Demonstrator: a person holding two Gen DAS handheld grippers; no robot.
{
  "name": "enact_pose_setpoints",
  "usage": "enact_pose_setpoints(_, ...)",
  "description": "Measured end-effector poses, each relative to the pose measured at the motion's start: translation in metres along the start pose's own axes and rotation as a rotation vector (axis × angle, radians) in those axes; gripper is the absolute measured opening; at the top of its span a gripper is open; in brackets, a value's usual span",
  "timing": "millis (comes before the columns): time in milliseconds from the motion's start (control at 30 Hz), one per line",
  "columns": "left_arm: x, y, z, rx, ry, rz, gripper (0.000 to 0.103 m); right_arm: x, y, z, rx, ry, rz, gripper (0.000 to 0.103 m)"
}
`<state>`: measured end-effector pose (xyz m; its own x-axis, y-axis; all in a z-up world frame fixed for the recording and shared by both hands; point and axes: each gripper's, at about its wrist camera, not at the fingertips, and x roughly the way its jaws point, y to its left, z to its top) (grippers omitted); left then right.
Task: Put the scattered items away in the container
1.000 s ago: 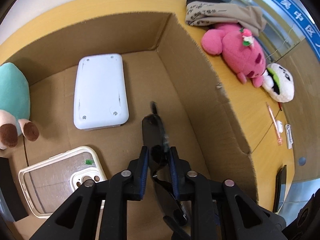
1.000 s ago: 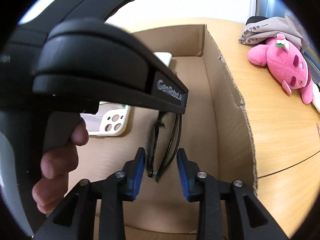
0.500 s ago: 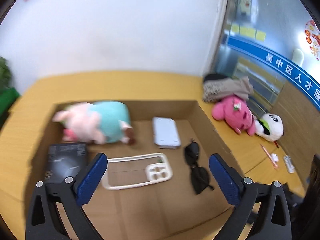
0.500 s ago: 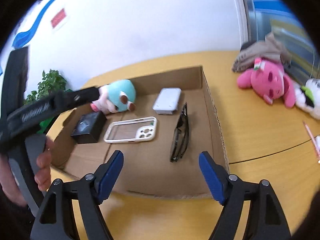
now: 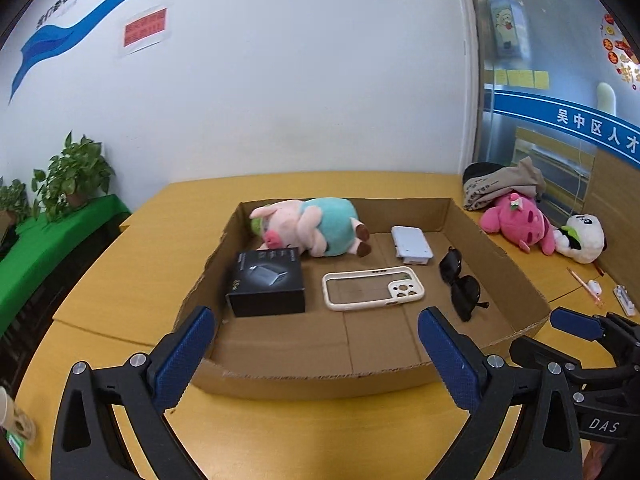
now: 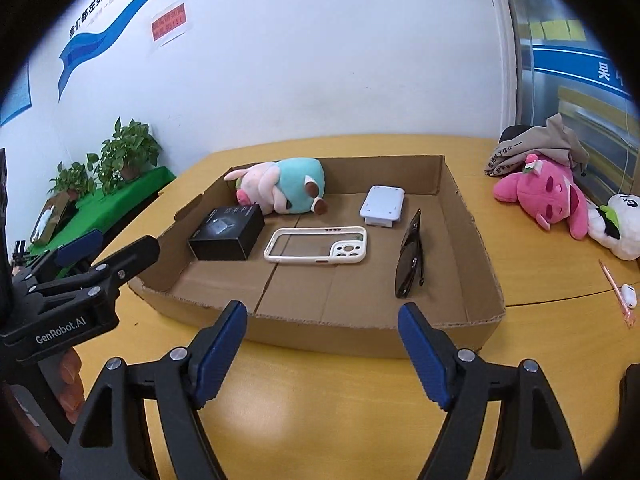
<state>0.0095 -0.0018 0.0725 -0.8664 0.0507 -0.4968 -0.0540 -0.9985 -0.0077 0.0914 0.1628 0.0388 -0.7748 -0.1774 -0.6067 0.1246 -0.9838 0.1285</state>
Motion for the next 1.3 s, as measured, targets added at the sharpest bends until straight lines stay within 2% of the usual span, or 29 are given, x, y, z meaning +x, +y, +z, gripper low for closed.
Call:
enact_pose_setpoints(300,-0.008,-0.006,-0.019,0.029,0.011,0.059,0.103,-0.003,0.005,-0.016,-0.004,-0.001,-0.039,0.078)
enact_pose_setpoints(1300,0.005,-0.015,-0.033,0.012,0.067,0.052,0.103,0.01,0.0,-0.028,0.001,0.017,-0.09,0.078)
